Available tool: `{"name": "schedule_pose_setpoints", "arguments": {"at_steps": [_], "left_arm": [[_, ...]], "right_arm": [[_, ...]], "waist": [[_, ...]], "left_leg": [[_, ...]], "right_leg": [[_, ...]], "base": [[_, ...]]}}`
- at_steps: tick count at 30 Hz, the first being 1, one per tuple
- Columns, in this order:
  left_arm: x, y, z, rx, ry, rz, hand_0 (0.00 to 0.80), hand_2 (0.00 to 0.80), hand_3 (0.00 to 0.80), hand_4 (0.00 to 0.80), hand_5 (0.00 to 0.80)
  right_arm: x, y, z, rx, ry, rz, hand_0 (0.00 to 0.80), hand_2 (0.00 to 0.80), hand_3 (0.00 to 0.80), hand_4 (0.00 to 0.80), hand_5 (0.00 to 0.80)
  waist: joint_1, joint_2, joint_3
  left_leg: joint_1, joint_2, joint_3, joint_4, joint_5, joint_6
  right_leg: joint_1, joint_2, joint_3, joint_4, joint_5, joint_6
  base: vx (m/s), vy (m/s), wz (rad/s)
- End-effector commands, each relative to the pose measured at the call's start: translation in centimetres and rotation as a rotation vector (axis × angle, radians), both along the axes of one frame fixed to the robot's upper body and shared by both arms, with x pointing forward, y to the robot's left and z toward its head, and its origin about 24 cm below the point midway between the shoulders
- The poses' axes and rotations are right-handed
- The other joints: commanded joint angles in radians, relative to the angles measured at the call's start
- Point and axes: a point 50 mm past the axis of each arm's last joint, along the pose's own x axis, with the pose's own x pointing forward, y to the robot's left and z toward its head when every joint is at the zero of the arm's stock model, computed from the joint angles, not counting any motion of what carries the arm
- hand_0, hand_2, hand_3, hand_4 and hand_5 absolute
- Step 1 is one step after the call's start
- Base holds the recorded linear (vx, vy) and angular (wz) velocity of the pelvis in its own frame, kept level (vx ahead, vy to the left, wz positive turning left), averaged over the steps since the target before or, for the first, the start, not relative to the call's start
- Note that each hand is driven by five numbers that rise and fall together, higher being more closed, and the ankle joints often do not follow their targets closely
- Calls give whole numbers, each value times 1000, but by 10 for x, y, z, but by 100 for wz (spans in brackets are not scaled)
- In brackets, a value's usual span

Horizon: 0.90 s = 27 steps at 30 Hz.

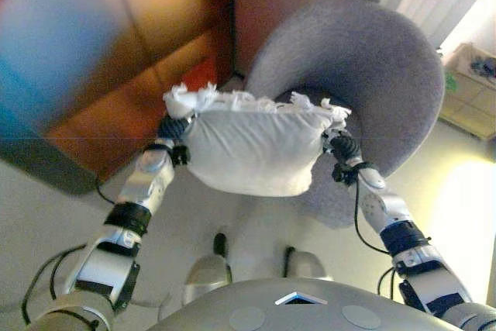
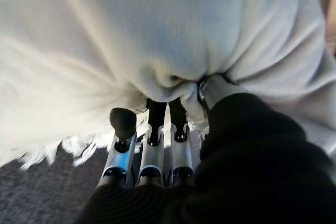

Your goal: Pick up the cushion and take it to the sofa

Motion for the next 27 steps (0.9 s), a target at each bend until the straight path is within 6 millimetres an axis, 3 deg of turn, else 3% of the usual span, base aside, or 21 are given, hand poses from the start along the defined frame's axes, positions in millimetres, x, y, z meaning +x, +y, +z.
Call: {"name": "schedule_pose_setpoints", "arguments": {"at_steps": [1, 3, 7, 9, 14, 17, 19, 21, 24, 25, 27], "left_arm": [[32, -35, 58, -17, -244, -142, 800, 800, 800, 800, 800], [31, -36, 55, -14, -237, -145, 800, 800, 800, 800, 800], [27, -34, 52, -18, -232, -130, 800, 800, 800, 800, 800], [25, -31, 51, -41, -228, -114, 800, 800, 800, 800, 800], [19, -18, 50, -53, -222, -79, 800, 800, 800, 800, 800], [18, -13, 51, -51, -233, -62, 800, 800, 800, 800, 800], [17, -12, 52, -66, -236, -59, 800, 800, 800, 800, 800], [14, -17, 50, -71, -236, -74, 800, 800, 800, 800, 800], [14, -24, 49, -67, -237, -98, 800, 800, 800, 800, 800], [15, -24, 49, -72, -237, -102, 800, 800, 800, 800, 800], [17, -26, 51, -74, -246, -110, 800, 800, 800, 800, 800]], "right_arm": [[30, 27, 49, 107, -250, 78, 800, 800, 800, 800, 800], [28, 26, 49, 101, -247, 84, 800, 800, 800, 800, 800], [28, 26, 51, 85, -254, 129, 800, 800, 800, 800, 800], [29, 29, 53, 65, -259, 155, 800, 800, 800, 800, 800], [29, 38, 61, 60, -266, 210, 800, 800, 800, 800, 800], [29, 37, 63, 60, -267, 212, 800, 800, 800, 800, 800], [27, 34, 61, 54, -262, 205, 800, 800, 800, 800, 800], [22, 29, 56, 48, -254, 193, 800, 800, 800, 800, 800], [21, 28, 52, 37, -248, 168, 800, 800, 800, 800, 800], [23, 27, 53, 32, -245, 152, 800, 800, 800, 800, 800], [28, 24, 59, 24, -247, 132, 800, 800, 800, 800, 800]], "waist": [[-38, -28, -28], [-44, -28, -29], [-42, -39, -45], [-45, -36, -66], [-63, -7, -100], [-66, -4, -106], [-65, -15, -103], [-61, -28, -92], [-52, -26, -74], [-44, -18, -70], [-9, -1, -53]], "left_leg": [[162, 2, -57, -153, -18, -41], [181, 4, -66, -152, -33, -37], [214, 2, -63, -145, -60, -31], [238, 28, -37, -132, -73, -49], [254, 141, 14, -66, 88, -119], [199, 193, 31, 97, 214, -161], [143, 195, 45, 225, 219, -161], [57, 231, 76, 317, 230, -163], [45, 274, 84, 197, 239, -164], [51, 281, 67, 81, 257, -169], [25, 277, -8, -147, 309, -189]], "right_leg": [[-135, -2, 85, -257, 334, 34], [-145, 6, 86, -253, 341, 34], [-131, 7, 43, -216, 328, 30], [-108, 14, 29, -204, 301, 19], [-69, 80, 35, -179, 217, -31], [-45, 106, 24, -164, 175, -80], [-32, 105, 13, -153, 160, -103], [5, 105, -2, -154, 145, -126], [50, 105, -15, -164, 124, -119], [66, 105, -17, -173, 115, -107], [120, 94, -17, -204, 96, -82]], "base": [[349, -124, -17], [267, -98, -10], [261, -109, 8], [342, -149, 14], [250, -129, 16], [151, -143, -22], [128, -126, -8], [116, -42, -1], [112, 139, 22], [150, 268, 29], [164, 292, 27]]}}
